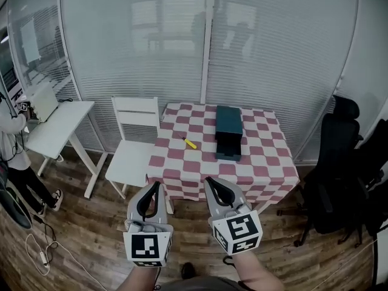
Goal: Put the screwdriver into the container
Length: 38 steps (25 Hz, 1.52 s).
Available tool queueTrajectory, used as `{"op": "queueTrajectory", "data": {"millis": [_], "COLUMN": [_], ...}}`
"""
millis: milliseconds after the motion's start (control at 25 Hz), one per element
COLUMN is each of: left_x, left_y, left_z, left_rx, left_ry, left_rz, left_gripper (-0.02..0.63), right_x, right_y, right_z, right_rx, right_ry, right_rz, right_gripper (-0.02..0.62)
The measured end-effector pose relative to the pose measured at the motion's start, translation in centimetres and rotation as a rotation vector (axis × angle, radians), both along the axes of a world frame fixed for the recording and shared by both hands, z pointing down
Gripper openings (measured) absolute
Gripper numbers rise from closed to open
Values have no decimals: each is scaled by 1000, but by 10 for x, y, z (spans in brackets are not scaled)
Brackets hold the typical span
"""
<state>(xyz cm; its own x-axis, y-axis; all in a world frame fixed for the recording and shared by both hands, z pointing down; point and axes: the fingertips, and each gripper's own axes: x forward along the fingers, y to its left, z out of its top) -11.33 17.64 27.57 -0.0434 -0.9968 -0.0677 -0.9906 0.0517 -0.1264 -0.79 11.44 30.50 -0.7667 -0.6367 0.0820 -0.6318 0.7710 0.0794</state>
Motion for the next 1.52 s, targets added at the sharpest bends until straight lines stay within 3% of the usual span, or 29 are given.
{"op": "queueTrajectory", "data": {"millis": [400,640,1240,1520], "left_x": [-27,-33,-60,-74], "left_y": [-50,-80,-193,-241], "left_z": [11,25,54,33], "left_rx": [6,-30,-133,-98], "left_ry": [16,25,17,-13], "left_rz": [45,45,-37,-97], "left_gripper": [0,0,0,0], "right_x": [-26,-34,-63,-87], "right_y": [-42,-71,-195,-248], "right_z": [-2,12,59,41], "right_rx": [27,-7,-120,-93], "right_ry": [29,38,51,25], "right_rz": [35,34,-30,-101], "right_gripper": [25,25,25,25]}}
